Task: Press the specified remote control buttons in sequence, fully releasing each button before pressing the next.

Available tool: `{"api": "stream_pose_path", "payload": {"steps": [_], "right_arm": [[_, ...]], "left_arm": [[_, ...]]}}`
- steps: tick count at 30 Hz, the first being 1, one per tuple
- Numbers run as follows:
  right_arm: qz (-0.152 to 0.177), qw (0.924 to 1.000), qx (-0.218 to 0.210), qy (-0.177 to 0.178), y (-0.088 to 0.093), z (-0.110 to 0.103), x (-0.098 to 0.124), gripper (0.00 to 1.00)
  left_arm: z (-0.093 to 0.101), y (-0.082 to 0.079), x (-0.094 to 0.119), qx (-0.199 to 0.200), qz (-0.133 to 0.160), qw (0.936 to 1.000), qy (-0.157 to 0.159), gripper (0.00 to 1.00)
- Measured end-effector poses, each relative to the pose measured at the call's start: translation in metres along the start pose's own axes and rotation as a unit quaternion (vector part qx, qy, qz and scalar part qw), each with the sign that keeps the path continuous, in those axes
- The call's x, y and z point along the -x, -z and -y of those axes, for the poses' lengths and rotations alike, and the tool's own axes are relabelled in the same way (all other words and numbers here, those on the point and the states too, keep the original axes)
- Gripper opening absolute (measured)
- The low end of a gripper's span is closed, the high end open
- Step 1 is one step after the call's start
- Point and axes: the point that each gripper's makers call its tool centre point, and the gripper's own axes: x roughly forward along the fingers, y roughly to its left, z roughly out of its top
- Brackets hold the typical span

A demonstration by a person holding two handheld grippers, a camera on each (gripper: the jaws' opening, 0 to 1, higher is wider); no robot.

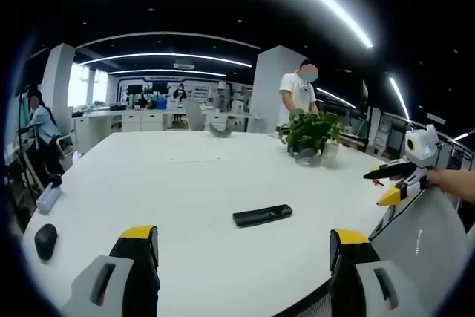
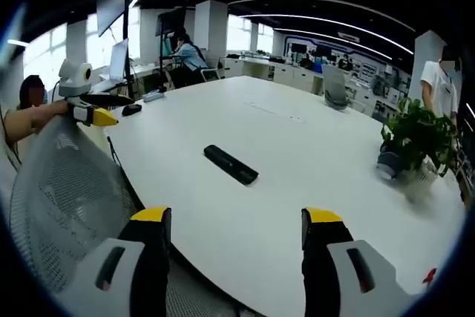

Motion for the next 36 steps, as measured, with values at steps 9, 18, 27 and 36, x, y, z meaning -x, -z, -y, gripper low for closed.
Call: {"api": "stream_pose_path", "payload": {"steps": [9, 18, 27, 36], "right_arm": [[-0.025, 0.9978, 0.031, -0.054, 0.008, -0.019, -0.007, 0.71], [-0.001, 0.9990, 0.042, -0.014, -0.001, -0.001, -0.001, 0.66], [-0.087, 0.9942, 0.036, -0.051, 0.033, -0.012, -0.010, 0.63], [-0.078, 0.9927, 0.042, -0.083, 0.030, -0.021, -0.010, 0.63]], "left_arm": [[-0.007, 0.002, 0.001, -0.001, -0.007, 0.9998, -0.018, 1.00], [-0.013, 0.018, -0.002, 0.002, -0.053, 0.9975, -0.046, 1.00], [-0.025, 0.008, 0.005, -0.010, -0.033, 0.9953, -0.091, 1.00], [-0.028, 0.013, 0.003, -0.018, -0.055, 0.9923, -0.110, 1.00]]}}
